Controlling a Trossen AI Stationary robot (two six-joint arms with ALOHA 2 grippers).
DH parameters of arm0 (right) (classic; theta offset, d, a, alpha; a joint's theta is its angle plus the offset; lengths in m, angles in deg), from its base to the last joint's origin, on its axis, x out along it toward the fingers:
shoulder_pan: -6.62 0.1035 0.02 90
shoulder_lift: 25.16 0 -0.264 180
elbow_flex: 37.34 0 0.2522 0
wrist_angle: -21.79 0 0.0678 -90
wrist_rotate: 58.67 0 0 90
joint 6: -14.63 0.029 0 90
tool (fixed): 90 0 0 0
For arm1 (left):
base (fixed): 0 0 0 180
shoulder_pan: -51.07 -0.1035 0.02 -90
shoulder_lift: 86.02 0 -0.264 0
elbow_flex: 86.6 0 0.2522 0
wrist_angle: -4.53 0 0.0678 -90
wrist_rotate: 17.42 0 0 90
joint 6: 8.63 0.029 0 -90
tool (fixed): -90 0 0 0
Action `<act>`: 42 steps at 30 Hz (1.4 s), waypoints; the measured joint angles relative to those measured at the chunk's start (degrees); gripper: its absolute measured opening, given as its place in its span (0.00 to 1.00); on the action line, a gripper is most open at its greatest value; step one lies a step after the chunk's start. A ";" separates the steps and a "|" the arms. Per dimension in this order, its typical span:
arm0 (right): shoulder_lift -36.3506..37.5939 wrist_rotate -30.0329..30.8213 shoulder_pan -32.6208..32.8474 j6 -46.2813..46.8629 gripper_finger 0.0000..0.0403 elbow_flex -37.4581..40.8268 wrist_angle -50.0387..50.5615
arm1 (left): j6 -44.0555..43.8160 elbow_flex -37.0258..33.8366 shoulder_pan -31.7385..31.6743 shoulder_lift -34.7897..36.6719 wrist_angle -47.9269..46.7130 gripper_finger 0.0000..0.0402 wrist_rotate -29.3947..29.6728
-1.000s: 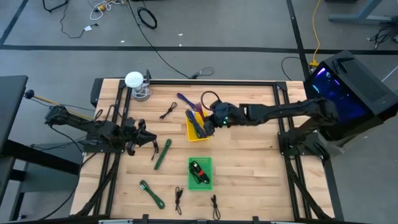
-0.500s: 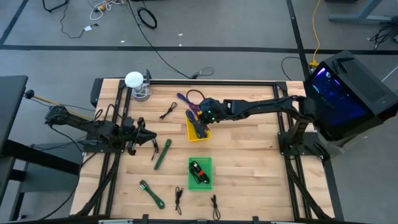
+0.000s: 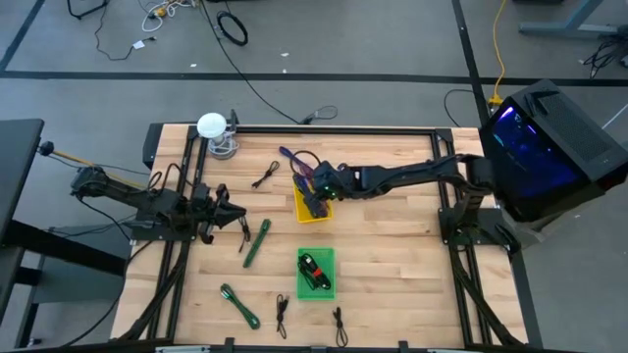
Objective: Pick & Place USB Port
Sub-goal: Put the black and pink charger cable into the yellow bin, then put the black and blue charger cable into the yellow bin
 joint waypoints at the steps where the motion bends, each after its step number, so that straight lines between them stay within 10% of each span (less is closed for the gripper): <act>1: -0.33 -0.25 0.02 -0.04 0.00 -0.01 -1.53 | 0.07 0.00 0.00 -0.01 -0.02 0.10 0.19; 16: -0.25 -1.55 -0.69 2.61 0.01 4.59 -5.50 | 1.31 0.00 0.00 -0.01 -0.07 0.10 1.13; 28: -0.23 -3.48 -0.17 1.60 0.26 4.59 -5.83 | 1.66 0.00 0.00 0.00 -0.04 0.10 1.55; 42: 0.08 -9.95 -9.63 -16.43 0.31 -5.41 -8.28 | 2.91 0.00 0.00 -0.01 -0.04 0.10 2.17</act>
